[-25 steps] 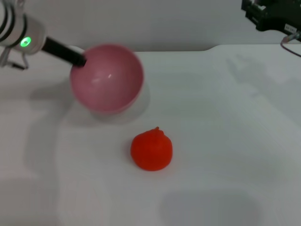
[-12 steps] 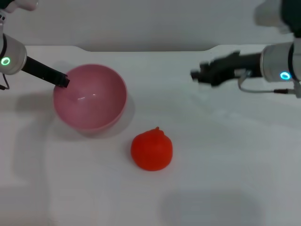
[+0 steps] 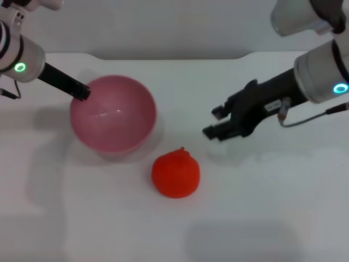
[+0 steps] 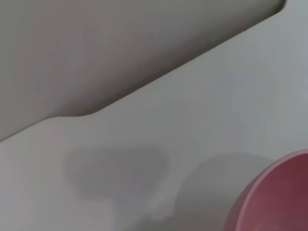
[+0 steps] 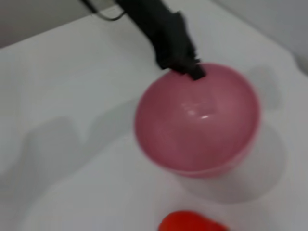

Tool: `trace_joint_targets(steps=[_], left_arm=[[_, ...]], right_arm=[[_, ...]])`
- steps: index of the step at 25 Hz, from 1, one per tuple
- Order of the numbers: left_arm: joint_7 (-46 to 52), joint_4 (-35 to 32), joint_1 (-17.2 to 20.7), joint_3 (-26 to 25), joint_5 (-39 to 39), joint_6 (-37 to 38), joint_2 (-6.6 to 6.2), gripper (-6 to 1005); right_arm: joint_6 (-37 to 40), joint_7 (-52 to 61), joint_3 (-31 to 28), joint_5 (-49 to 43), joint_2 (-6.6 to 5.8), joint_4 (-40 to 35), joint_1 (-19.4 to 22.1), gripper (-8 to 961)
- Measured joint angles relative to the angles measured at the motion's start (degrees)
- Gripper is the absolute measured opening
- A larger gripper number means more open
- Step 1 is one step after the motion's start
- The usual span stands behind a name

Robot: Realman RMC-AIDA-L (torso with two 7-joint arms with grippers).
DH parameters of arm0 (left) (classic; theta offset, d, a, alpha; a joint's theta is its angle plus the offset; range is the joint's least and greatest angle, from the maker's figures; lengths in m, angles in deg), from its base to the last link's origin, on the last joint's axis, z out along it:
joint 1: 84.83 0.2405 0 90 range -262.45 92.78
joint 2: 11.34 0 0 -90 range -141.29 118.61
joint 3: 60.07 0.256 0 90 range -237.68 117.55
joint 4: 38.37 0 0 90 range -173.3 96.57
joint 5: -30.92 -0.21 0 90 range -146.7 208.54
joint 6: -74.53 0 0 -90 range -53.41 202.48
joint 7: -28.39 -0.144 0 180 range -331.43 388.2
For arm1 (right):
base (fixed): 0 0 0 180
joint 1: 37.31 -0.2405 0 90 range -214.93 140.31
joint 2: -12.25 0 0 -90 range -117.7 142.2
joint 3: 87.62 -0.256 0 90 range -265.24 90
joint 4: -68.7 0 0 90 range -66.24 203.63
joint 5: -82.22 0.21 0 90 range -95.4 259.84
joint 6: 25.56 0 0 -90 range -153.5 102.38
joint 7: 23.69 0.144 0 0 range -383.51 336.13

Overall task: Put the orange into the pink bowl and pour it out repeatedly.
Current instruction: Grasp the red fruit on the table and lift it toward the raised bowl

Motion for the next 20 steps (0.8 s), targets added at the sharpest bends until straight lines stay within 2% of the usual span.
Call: trace_joint_targets(steps=[3, 8, 14, 16, 20], left_arm=[[0.00, -0.62, -0.05, 0.17, 0.01, 0.40, 0.71, 41], [0.00, -1.77, -0.06, 0.57, -0.43, 0.69, 1.65, 41], [-0.02, -1.94, -0.08, 0.80, -0.54, 0.71, 1.84, 42], [-0.55, -2.34, -0.42, 0.99, -0.54, 0.73, 2.31, 42], [-0.66, -2.48, -0.48, 1.64, -0.54, 0.44, 2.39, 42]], right_arm=[[-0.06, 0.13, 2.62, -0.38, 0.07, 2.72, -1.29, 534], [-6.62, 0.01, 8.99, -0.98, 0.47, 8.07, -2.33, 590], [-15.96, -0.04, 14.85, -0.80, 0.66, 12.35, -2.58, 657], [-17.88, -0.05, 16.13, -0.66, 0.71, 13.35, -2.73, 655], [-20.19, -0.03, 18.11, 0.32, 0.82, 15.47, -3.06, 651]])
